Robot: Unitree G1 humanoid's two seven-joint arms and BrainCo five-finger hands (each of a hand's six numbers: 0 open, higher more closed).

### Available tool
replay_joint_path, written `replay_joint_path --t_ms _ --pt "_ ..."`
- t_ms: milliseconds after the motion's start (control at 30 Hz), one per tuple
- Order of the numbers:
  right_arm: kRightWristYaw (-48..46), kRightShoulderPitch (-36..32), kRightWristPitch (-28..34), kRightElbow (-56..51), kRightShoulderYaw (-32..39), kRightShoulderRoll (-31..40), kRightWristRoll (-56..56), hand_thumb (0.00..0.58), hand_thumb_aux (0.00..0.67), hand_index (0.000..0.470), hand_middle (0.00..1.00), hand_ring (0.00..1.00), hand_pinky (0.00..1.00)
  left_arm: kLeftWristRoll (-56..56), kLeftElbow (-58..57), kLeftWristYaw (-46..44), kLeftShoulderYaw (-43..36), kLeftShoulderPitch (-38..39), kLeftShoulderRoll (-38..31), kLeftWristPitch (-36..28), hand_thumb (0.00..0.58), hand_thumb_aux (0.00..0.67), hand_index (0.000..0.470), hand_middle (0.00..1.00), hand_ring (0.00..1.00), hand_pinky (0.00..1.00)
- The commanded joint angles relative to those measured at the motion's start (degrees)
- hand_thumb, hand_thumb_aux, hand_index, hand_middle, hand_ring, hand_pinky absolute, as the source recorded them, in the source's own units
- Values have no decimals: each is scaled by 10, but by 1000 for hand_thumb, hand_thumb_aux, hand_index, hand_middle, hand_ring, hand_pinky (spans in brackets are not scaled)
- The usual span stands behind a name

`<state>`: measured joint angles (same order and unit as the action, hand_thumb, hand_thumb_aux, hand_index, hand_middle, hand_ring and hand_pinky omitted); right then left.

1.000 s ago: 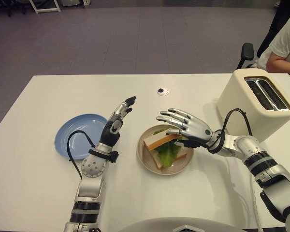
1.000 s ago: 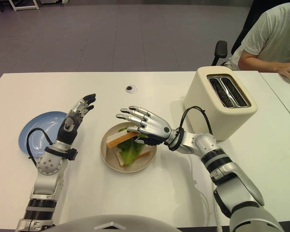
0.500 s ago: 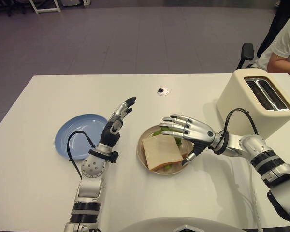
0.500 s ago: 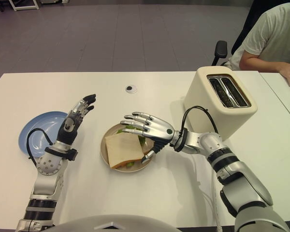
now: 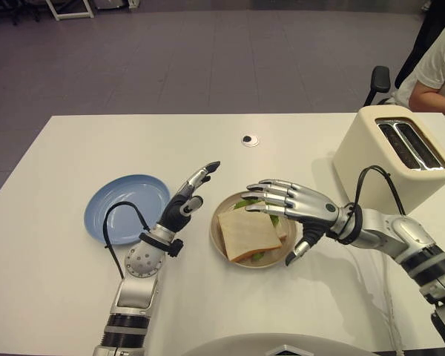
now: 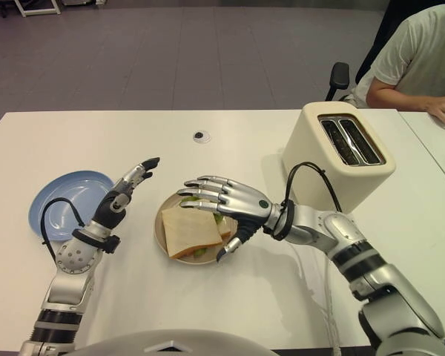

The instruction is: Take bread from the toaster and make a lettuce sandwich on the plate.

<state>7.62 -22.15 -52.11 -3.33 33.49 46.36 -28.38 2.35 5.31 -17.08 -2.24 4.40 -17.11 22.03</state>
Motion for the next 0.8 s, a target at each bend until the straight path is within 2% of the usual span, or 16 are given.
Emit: replay_joint_path --t_ms 33,200,333,467,500,533,567,600,633,800 --pt "-170 75 85 181 0 110 205 0 0 0 0 0 0 26 37 -23 10 33 -47 4 0 0 0 0 0 0" --pt "-264 157 130 230 -70 176 265 0 0 0 0 0 0 -1 139 -87 45 100 -130 33 0 0 0 0 0 0" --pt "-341 218 137 243 -86 200 296 0 0 0 0 0 0 -15 232 -143 71 171 -192 20 0 0 0 0 0 0" --pt "-414 265 157 238 -105 226 297 0 0 0 0 0 0 -35 266 -211 100 234 -257 -2 0 0 0 0 0 0" --pt "-430 271 167 231 -110 228 297 0 0 0 0 0 0 -36 268 -224 105 244 -268 -10 164 102 72 157 157 157" --pt "-444 277 176 227 -113 228 300 230 150 105 0 0 0 -36 269 -235 103 252 -276 -17 452 355 249 827 827 827" --pt "-457 283 183 226 -115 226 300 540 494 347 498 498 498 -33 270 -245 93 257 -282 -22 577 625 439 1000 1000 1000" --pt "-468 291 190 227 -118 223 300 580 670 470 718 718 718 -22 269 -253 79 260 -285 -25 580 670 470 1000 1000 1000" --pt "-477 297 197 228 -121 218 298 580 670 470 1000 1000 1000 -8 265 -259 63 259 -286 -28 580 670 470 1000 1000 1000" --pt "-501 305 213 224 -136 189 283 580 670 470 1000 1000 1000 41 242 -263 22 241 -282 -36 580 670 470 1000 1000 1000"
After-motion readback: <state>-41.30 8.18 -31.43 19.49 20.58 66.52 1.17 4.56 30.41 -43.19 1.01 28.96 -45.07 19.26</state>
